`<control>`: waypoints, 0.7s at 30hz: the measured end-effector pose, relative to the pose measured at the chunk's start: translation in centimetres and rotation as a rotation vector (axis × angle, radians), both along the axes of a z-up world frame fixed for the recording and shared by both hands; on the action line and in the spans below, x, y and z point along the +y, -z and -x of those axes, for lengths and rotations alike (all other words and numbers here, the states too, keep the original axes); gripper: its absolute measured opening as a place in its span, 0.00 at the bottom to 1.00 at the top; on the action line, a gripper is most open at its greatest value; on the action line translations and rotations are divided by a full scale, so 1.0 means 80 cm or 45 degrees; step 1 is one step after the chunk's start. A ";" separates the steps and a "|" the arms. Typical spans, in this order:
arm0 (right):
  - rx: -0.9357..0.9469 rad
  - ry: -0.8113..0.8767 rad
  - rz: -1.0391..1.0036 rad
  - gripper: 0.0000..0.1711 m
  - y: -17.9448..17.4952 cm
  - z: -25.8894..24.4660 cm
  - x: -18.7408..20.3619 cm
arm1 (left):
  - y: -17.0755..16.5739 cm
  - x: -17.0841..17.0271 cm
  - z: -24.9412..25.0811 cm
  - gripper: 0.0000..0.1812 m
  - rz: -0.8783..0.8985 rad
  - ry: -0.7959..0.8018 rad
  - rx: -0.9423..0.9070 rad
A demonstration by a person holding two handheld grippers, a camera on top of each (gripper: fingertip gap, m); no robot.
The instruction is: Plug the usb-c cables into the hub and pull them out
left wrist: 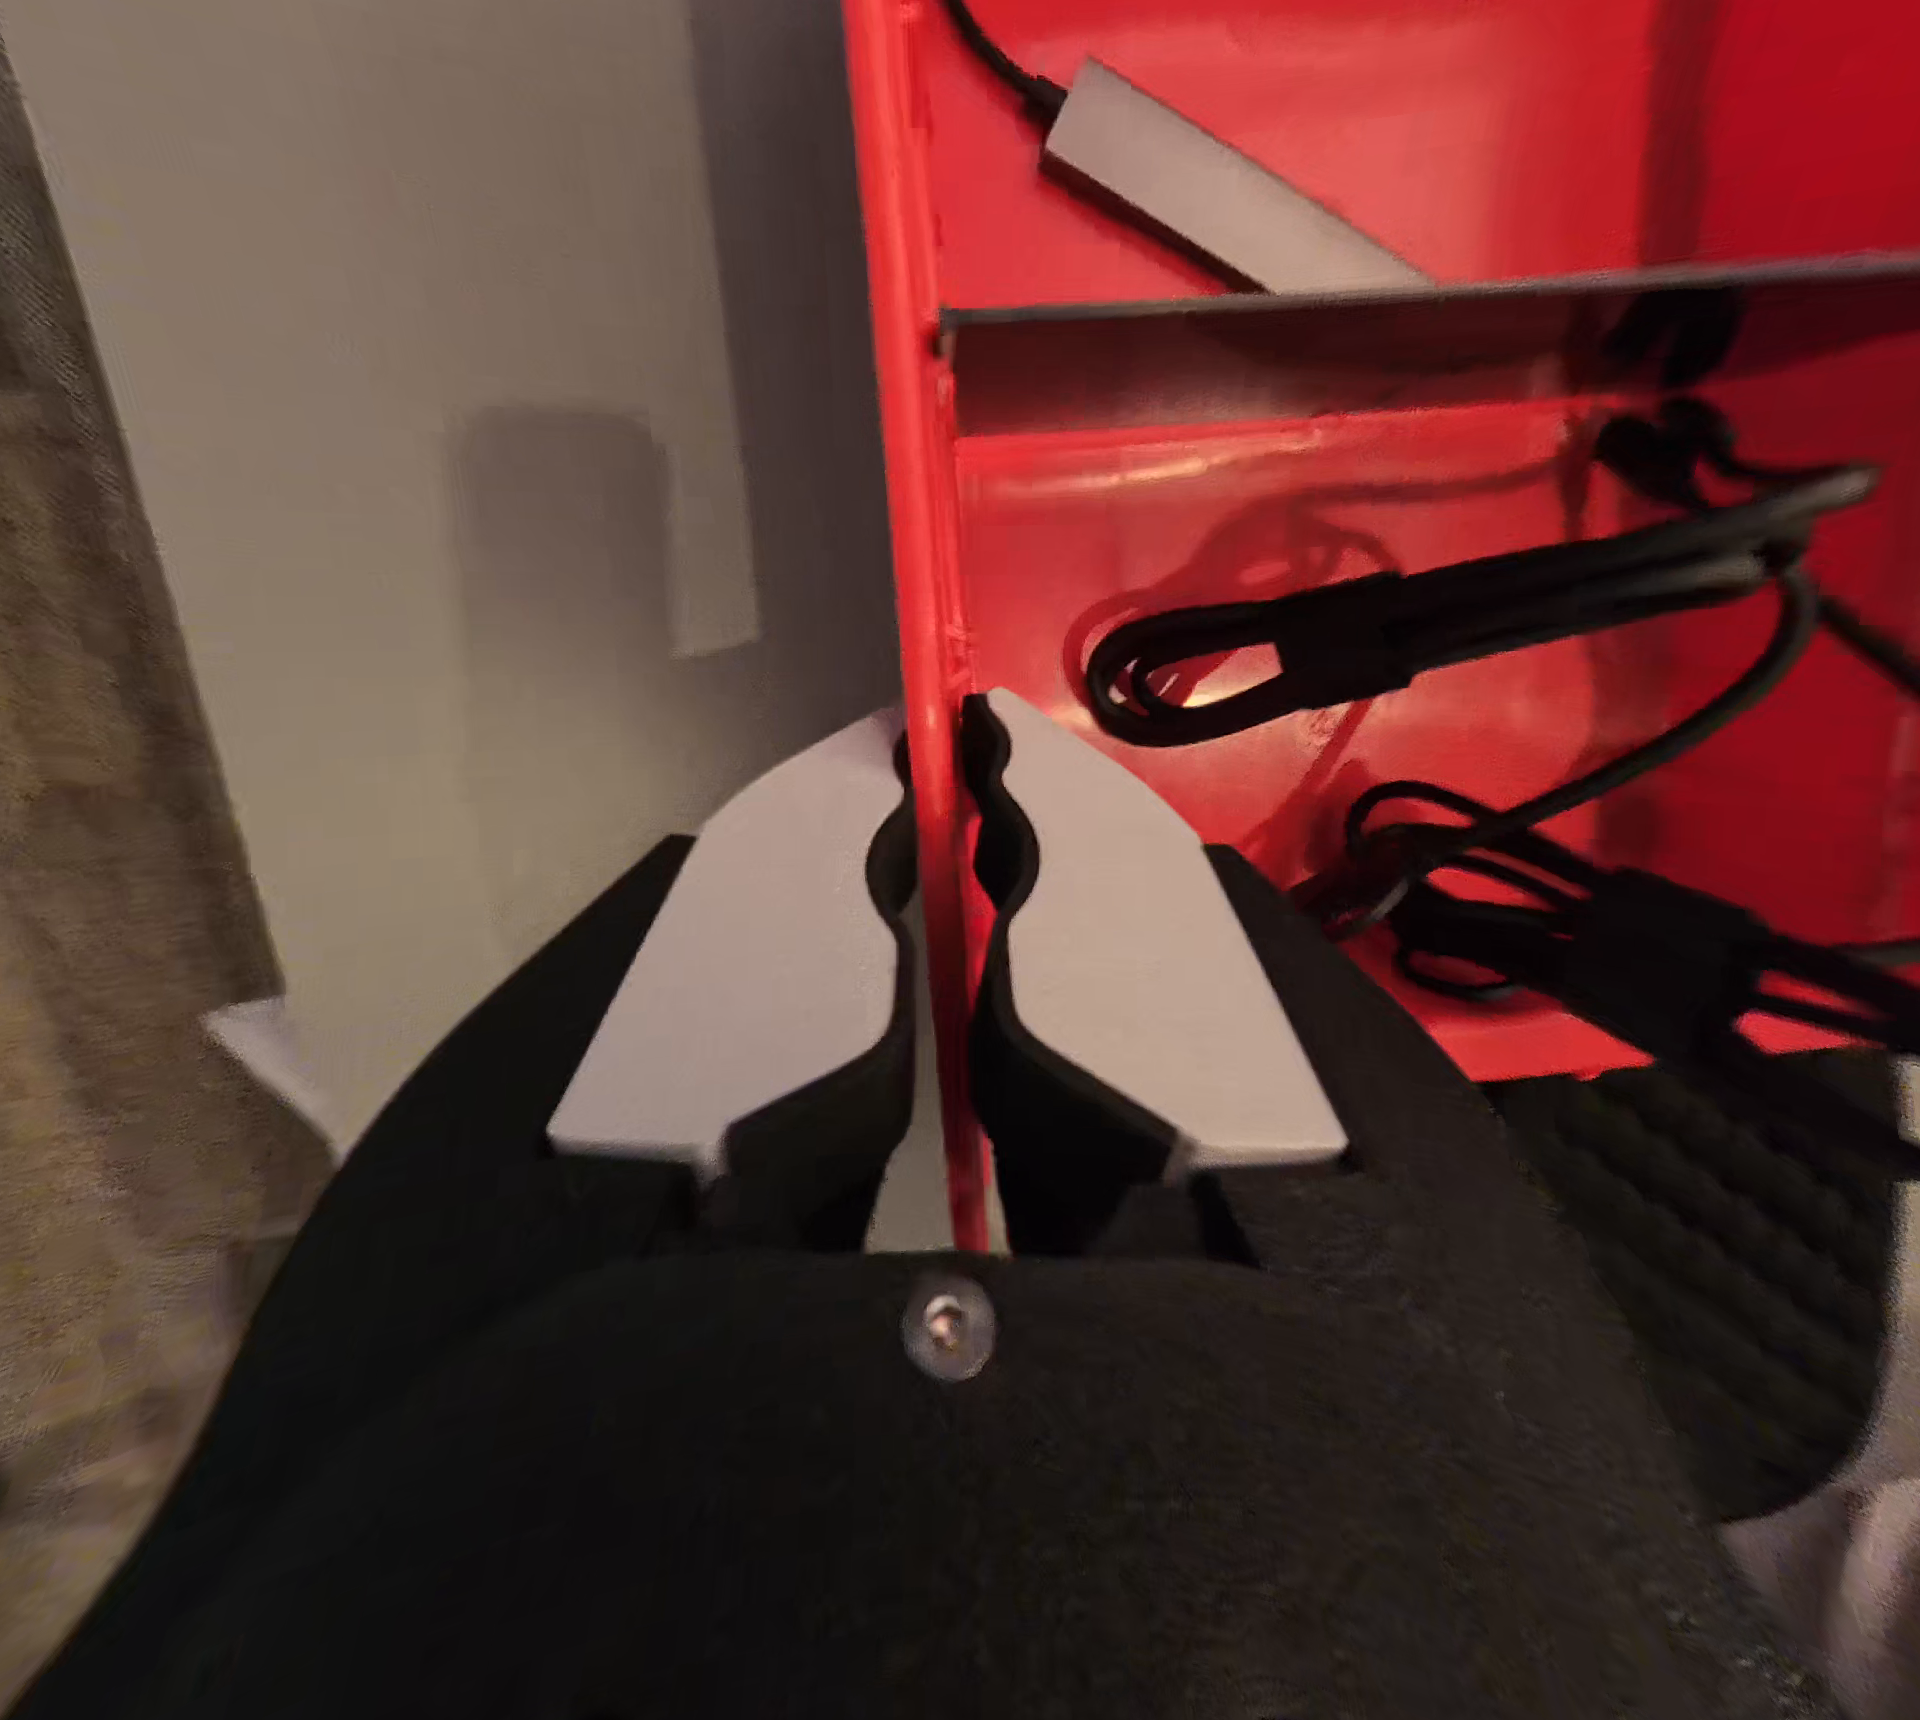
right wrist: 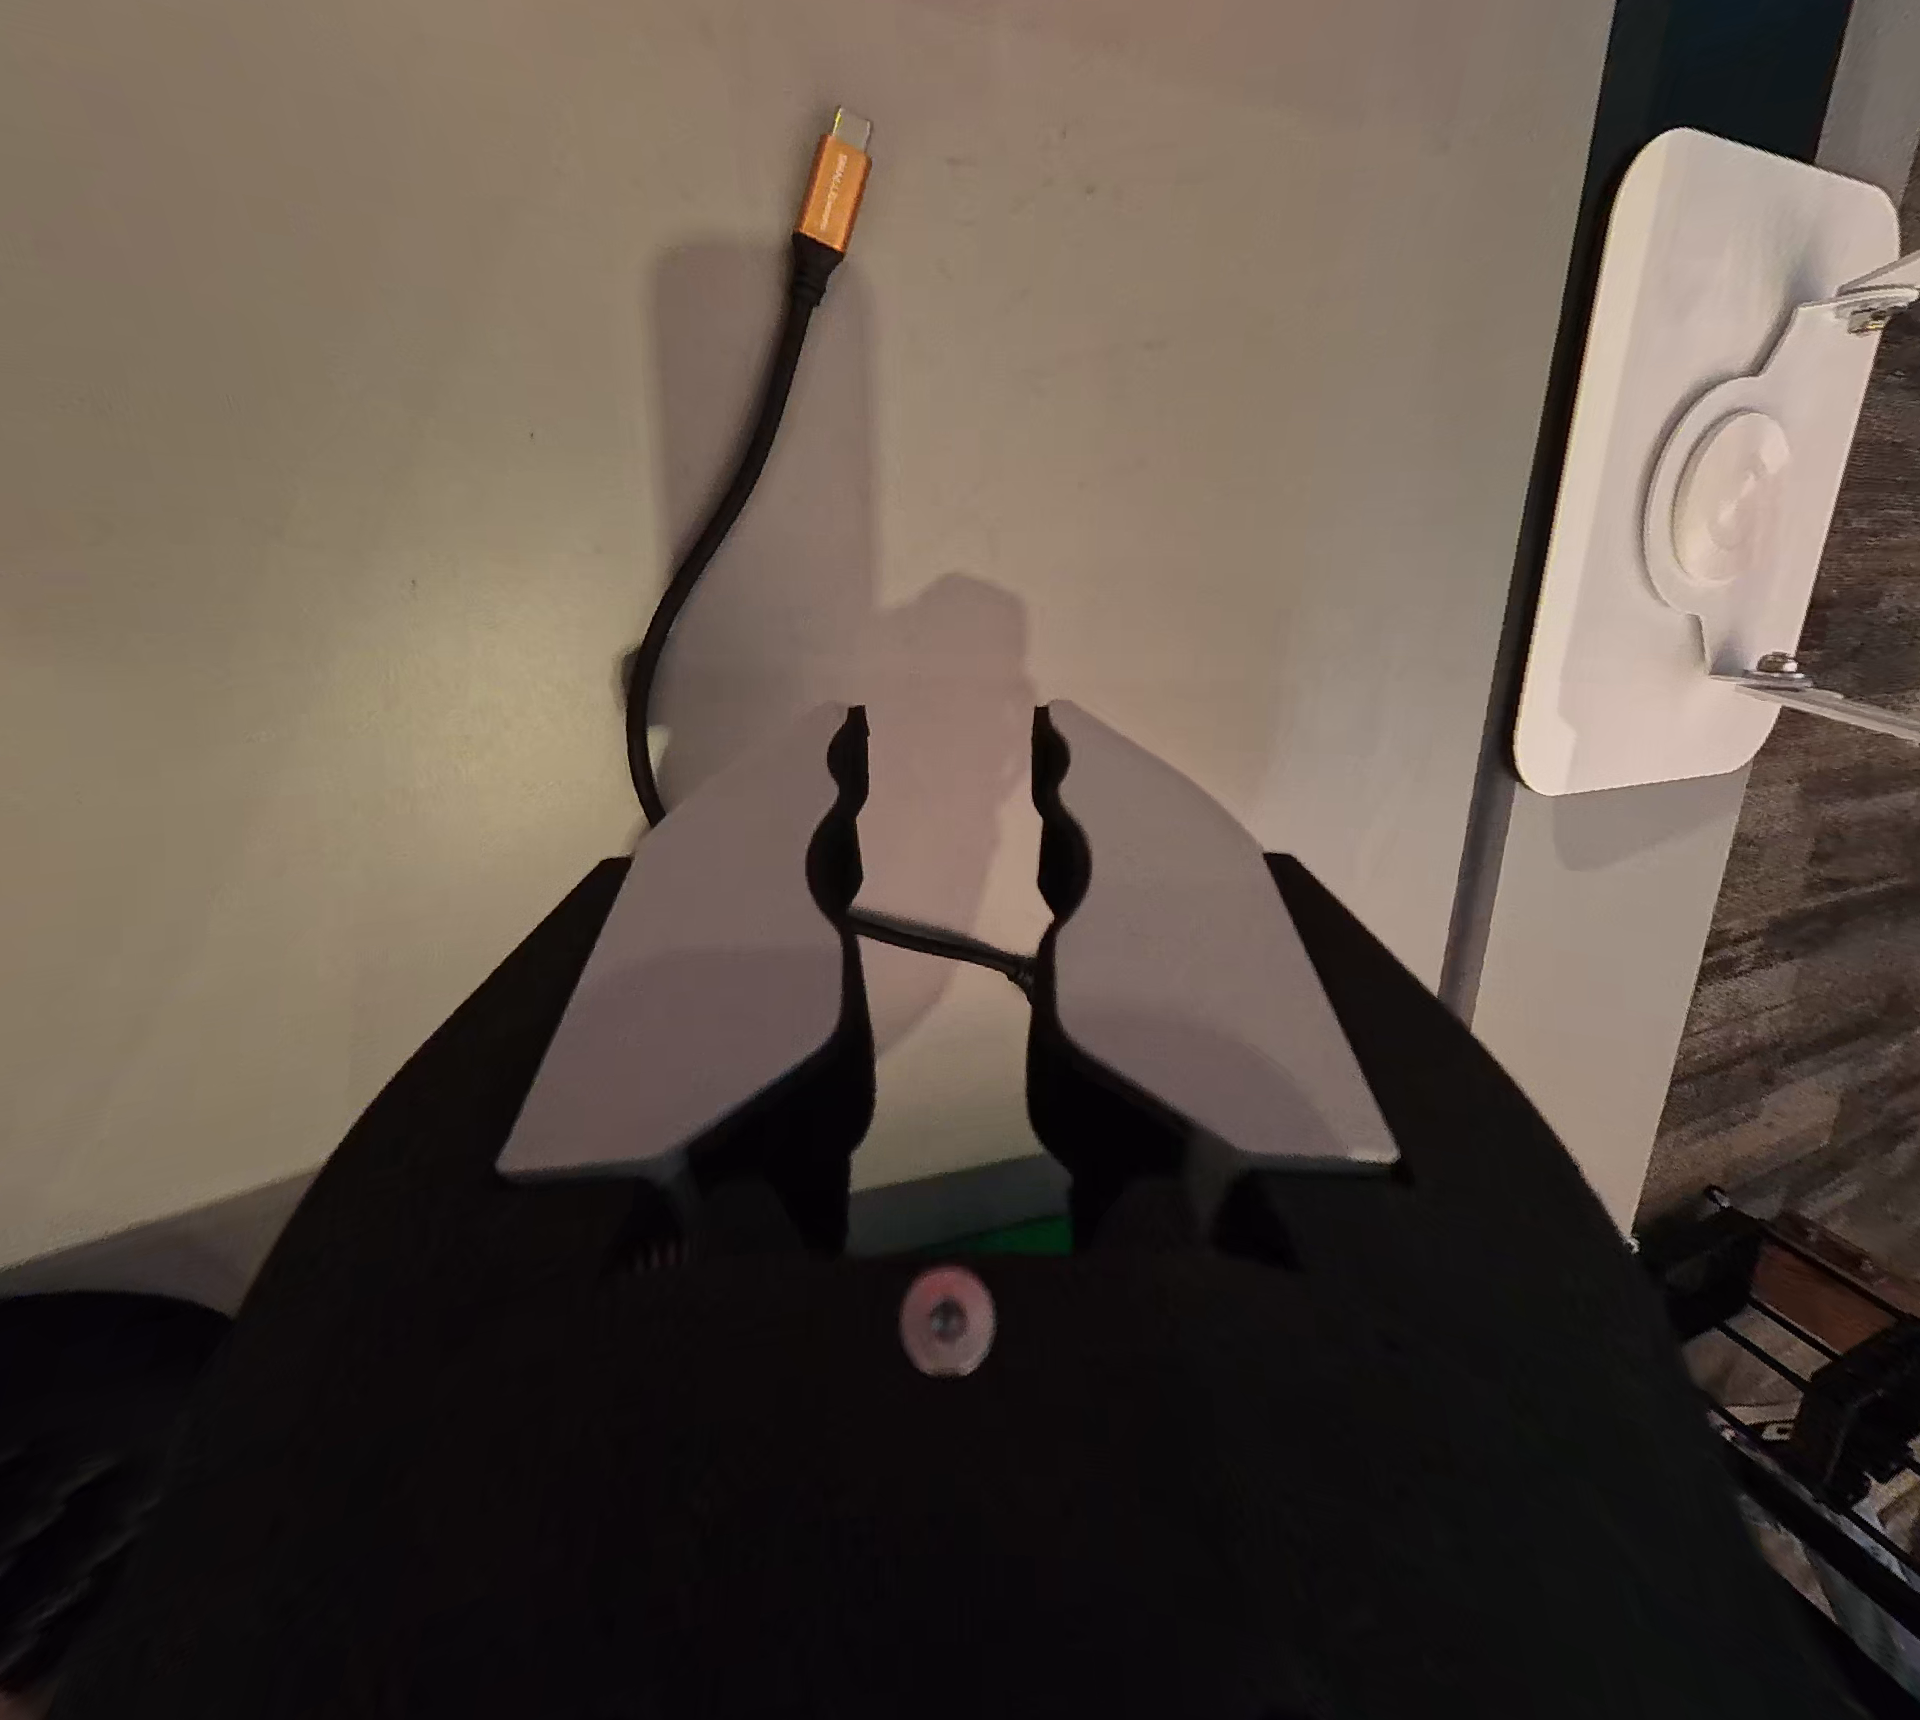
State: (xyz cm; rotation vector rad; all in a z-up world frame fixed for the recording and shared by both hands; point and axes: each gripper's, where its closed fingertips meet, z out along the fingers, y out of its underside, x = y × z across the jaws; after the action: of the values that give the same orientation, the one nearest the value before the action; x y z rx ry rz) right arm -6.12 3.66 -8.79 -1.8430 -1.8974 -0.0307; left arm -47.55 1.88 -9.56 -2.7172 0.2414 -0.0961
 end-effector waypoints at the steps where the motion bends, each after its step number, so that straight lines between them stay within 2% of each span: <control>1: -0.005 0.002 0.000 0.18 0.000 -0.001 0.000 | 0.000 -0.001 0.000 0.02 0.007 -0.053 -0.053; 5: -0.020 0.004 -0.003 0.18 0.002 -0.004 0.001 | 0.000 -0.003 -0.001 0.02 -0.067 -0.141 -0.132; 13: -0.046 0.006 -0.002 0.18 0.006 -0.006 0.001 | -0.002 -0.007 -0.002 0.02 -0.093 -0.060 -0.125; 15: -0.040 0.011 -0.004 0.18 0.005 -0.006 0.002 | -0.010 -0.006 0.008 0.10 -0.142 -0.048 -0.034; 18: -0.027 0.016 -0.008 0.18 0.003 -0.007 0.003 | -0.070 0.005 0.022 0.15 -0.447 0.028 0.190; 21: -0.036 0.023 -0.004 0.18 0.007 -0.007 0.007 | -0.149 0.027 -0.021 0.20 -0.822 0.291 0.294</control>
State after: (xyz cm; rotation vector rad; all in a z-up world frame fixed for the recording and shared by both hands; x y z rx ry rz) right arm -5.54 4.20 -9.35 -1.8669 -1.8986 -0.0657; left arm -45.84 4.08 2.34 -2.0474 0.5446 0.1999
